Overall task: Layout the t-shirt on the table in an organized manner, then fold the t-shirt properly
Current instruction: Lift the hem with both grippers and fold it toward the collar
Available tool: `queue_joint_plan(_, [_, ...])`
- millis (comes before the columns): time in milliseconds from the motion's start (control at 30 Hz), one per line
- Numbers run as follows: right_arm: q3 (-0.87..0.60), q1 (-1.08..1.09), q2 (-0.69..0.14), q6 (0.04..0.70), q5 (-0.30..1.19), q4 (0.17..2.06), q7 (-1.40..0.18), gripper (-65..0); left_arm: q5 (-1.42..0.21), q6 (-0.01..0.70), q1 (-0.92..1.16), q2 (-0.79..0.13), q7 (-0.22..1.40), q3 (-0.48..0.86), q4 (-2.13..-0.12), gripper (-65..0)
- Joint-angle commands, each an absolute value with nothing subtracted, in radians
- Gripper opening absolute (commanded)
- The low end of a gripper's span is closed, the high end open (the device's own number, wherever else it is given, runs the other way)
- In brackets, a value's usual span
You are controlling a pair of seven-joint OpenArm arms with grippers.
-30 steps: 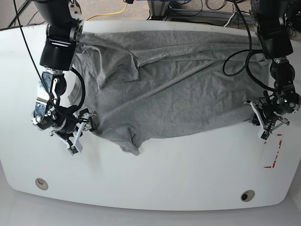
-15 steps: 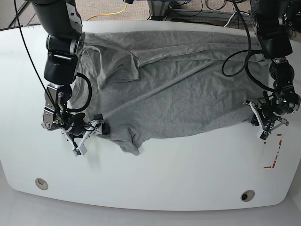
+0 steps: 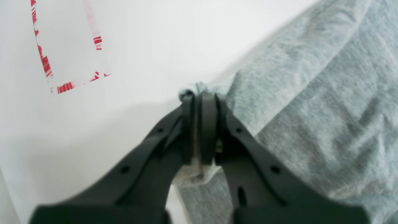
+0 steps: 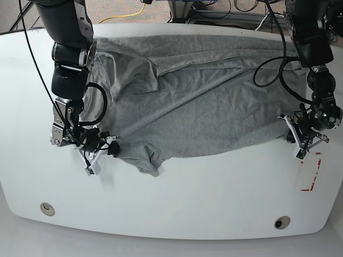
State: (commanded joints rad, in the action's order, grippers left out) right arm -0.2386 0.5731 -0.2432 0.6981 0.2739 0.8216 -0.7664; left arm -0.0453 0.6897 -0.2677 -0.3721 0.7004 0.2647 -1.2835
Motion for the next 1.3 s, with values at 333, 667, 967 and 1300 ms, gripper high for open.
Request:
queue_joint_plan(333, [-0.243, 0.479, -0.246, 0.698, 0.275, 1.159, -0.974, -59.8, -0.045, 0.691, -0.263, -0.377, 0.704, 0.266, -1.323, -65.0])
queue_joint_plan(667, [-0.245, 0.366, -0.252, 0.698, 0.275, 1.451, -1.139, -59.8, -0.044, 0.698, -0.214, -0.378, 0.788, 0.305, -1.440, -64.9])
queue_joint_plan(967, [-0.245, 0.257, -0.249, 0.698, 0.275, 1.656, -1.233, -59.6, -0.044, 0.698, -0.182, -0.378, 0.883, 0.384, -1.491, -64.9])
queue_joint_plan(1300, [-0.245, 0.105, -0.246, 0.698, 0.275, 1.842, -1.290, -59.5, -0.042, 0.698, -0.071, -0.380, 0.883, 0.397, -1.520, -64.6])
